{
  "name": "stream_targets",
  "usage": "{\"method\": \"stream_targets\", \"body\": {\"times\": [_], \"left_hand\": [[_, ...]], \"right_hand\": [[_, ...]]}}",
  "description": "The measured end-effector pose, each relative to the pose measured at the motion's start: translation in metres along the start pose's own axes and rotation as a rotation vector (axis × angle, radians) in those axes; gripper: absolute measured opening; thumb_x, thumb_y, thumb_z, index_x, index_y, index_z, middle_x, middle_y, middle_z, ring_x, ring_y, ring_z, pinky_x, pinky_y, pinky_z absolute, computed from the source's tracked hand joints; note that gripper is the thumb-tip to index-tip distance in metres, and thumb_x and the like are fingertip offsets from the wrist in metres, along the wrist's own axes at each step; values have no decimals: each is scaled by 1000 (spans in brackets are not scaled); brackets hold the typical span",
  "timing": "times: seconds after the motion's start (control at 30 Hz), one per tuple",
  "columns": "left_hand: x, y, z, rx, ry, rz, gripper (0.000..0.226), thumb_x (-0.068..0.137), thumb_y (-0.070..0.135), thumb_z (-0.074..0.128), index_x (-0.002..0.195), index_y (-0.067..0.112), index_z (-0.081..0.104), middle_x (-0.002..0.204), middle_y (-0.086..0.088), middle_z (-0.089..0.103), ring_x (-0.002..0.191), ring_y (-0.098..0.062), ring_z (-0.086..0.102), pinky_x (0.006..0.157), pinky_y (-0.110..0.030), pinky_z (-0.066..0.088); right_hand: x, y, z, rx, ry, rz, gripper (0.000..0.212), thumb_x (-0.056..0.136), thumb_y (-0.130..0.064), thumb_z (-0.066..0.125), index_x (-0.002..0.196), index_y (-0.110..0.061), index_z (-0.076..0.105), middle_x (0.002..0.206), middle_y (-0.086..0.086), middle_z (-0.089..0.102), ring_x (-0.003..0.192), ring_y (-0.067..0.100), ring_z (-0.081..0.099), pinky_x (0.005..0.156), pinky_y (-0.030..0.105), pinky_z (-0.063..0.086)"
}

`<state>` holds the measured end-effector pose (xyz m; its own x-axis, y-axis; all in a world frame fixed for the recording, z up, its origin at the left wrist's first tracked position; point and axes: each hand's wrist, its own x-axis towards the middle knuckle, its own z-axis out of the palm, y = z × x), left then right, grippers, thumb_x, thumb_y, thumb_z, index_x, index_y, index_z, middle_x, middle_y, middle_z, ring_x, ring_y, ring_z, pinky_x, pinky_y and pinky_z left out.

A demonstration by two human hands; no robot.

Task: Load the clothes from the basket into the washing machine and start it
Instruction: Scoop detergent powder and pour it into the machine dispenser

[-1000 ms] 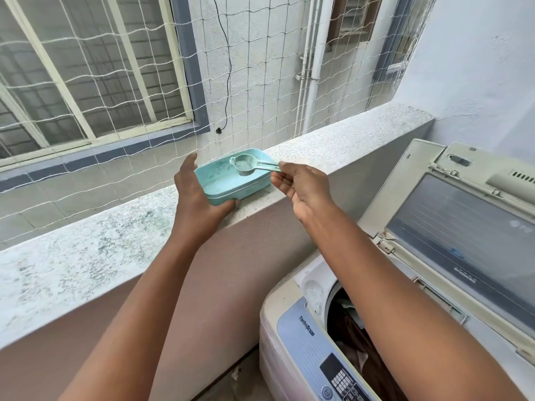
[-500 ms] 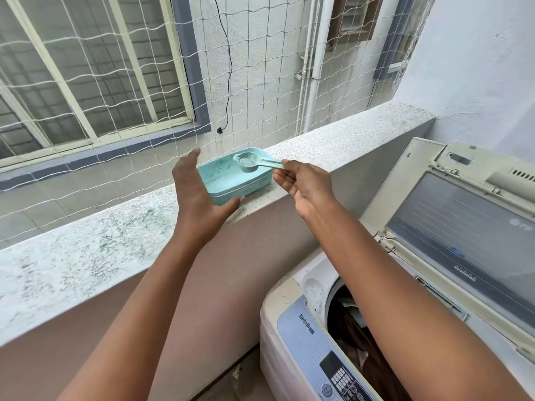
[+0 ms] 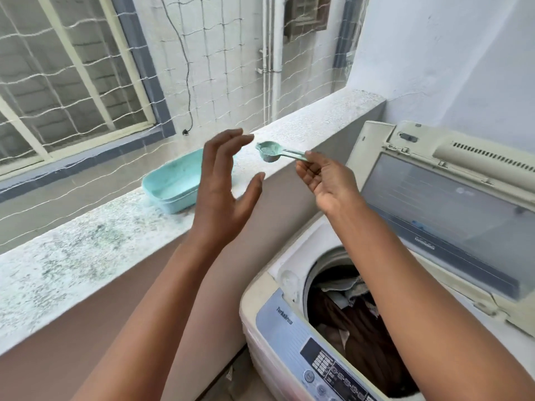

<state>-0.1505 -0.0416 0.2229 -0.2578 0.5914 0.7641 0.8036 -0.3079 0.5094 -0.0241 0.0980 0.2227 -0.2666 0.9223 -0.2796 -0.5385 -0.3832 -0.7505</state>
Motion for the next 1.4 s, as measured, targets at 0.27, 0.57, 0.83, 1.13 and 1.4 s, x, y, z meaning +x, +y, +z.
{"method": "stream_targets", "body": {"times": [0.27,0.57,0.83,1.13,1.4], "left_hand": [[-1,10,87,-182,-172,17,38,88,5,68,124,3,59,130,-14,50,128,-17,45,108,-20,32],[-40,9,191,-334,-451,-135,36,89,8,69,123,11,59,124,3,47,120,18,37,103,-4,26],[-87,5,266,-387,-834,-359,41,90,15,70,128,22,56,129,2,49,121,-4,47,106,-22,35],[-122,7,319,-318,-1174,-537,58,92,21,69,145,15,45,147,-2,43,136,-13,41,107,-20,30],[-139,17,347,-188,-1391,-490,78,96,29,63,158,12,19,167,-6,2,154,-18,4,120,-28,9]], "right_hand": [[3,-36,-91,52,214,-84,9,88,6,64,81,2,61,53,7,64,48,14,65,50,22,55],[-4,-59,-206,87,452,-136,9,91,5,61,84,-1,58,71,10,61,49,11,65,51,21,56],[-10,-53,-283,65,693,-104,10,90,5,63,86,-2,57,79,13,63,68,19,65,64,27,61],[1,-19,-341,-119,871,-66,12,87,5,67,83,-4,60,82,12,66,65,17,66,62,26,58],[11,13,-368,-689,852,-220,20,87,-4,70,78,-21,64,76,2,70,66,19,71,71,35,60]]}}
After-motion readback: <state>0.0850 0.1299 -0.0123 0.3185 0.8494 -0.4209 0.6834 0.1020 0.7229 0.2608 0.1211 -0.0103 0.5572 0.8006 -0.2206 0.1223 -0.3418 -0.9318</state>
